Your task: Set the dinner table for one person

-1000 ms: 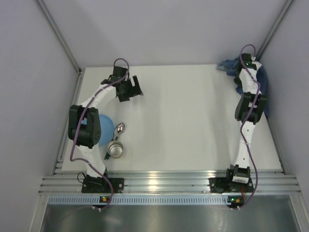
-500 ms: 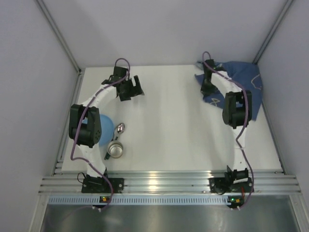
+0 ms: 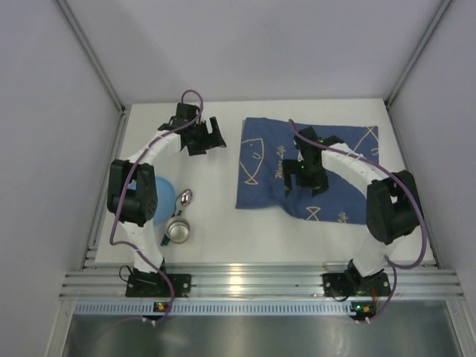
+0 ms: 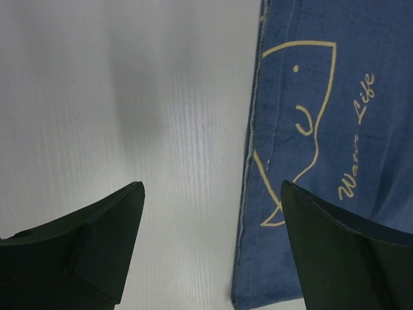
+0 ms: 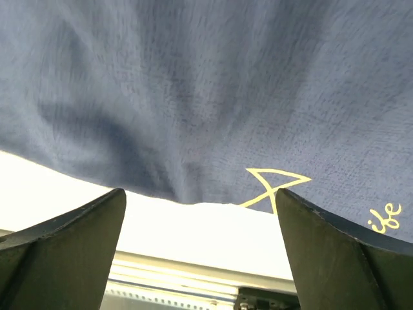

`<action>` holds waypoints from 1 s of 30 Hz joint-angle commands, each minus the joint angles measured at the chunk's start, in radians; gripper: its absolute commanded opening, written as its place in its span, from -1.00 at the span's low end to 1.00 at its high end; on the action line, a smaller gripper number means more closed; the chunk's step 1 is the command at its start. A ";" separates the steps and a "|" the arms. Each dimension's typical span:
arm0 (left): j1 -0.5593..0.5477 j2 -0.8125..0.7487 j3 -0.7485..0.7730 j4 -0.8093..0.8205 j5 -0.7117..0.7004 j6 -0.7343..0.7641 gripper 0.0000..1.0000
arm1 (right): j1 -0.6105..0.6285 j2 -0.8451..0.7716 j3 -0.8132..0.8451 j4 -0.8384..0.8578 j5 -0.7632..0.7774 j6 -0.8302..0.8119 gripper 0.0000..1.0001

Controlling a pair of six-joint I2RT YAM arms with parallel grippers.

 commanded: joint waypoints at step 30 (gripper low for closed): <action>-0.296 0.365 0.294 -0.308 -0.246 0.138 0.32 | -0.100 -0.134 0.022 0.032 0.023 -0.001 0.99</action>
